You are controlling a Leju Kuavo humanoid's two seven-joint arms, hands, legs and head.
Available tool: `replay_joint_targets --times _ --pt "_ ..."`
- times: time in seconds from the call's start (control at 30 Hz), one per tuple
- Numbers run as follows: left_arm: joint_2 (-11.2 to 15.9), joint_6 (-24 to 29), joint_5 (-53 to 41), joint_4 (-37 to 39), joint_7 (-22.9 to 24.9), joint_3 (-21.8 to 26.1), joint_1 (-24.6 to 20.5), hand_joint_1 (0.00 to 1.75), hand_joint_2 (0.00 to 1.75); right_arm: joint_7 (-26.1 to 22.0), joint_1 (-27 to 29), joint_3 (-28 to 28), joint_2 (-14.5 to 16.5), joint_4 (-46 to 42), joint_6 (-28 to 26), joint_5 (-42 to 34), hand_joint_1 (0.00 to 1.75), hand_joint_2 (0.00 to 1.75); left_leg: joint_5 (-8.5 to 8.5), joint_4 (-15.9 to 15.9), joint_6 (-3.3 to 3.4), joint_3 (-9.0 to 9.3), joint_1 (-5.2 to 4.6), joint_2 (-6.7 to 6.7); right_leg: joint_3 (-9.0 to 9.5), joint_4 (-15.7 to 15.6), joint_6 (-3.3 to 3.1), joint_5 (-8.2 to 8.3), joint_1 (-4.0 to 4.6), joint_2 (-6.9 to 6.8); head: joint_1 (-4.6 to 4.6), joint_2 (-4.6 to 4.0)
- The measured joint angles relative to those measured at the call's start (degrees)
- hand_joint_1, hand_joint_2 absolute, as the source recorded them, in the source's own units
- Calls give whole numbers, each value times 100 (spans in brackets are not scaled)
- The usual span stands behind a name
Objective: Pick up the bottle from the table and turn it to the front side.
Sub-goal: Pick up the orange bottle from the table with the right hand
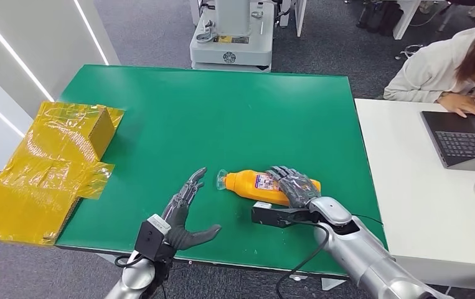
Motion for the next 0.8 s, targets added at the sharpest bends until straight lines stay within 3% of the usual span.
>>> replay_joint_targets --times 0.2,0.3,0.43,0.47,0.8 --pt "-12 -172 156 -8 66 78 16 0 175 221 -112 9 -265 -20 415 50 1 175 0 1 1 22 0 1 24 -3 1 1 0 1 -1 0" --pt "-25 -253 211 -45 136 97 16 0 175 306 -197 15 -425 -8 616 78 23 175 2 3 3 25 0 0 29 -4 7 5 -1 0 -1 0" --pt "-50 -324 242 -85 186 133 15 0 175 399 -220 16 -622 1 726 89 164 175 2 3 4 29 0 2 33 -5 12 9 -1 2 -1 0" --pt "-54 -336 248 -89 190 140 16 0 175 414 -220 16 -663 -4 742 86 175 175 2 3 4 30 0 2 34 -5 12 10 -1 3 -1 0" --pt "-61 -468 239 -91 169 175 22 0 175 362 -11 -56 -930 -159 467 -68 175 175 3 4 5 45 0 -2 51 -7 13 9 0 -1 -1 0"
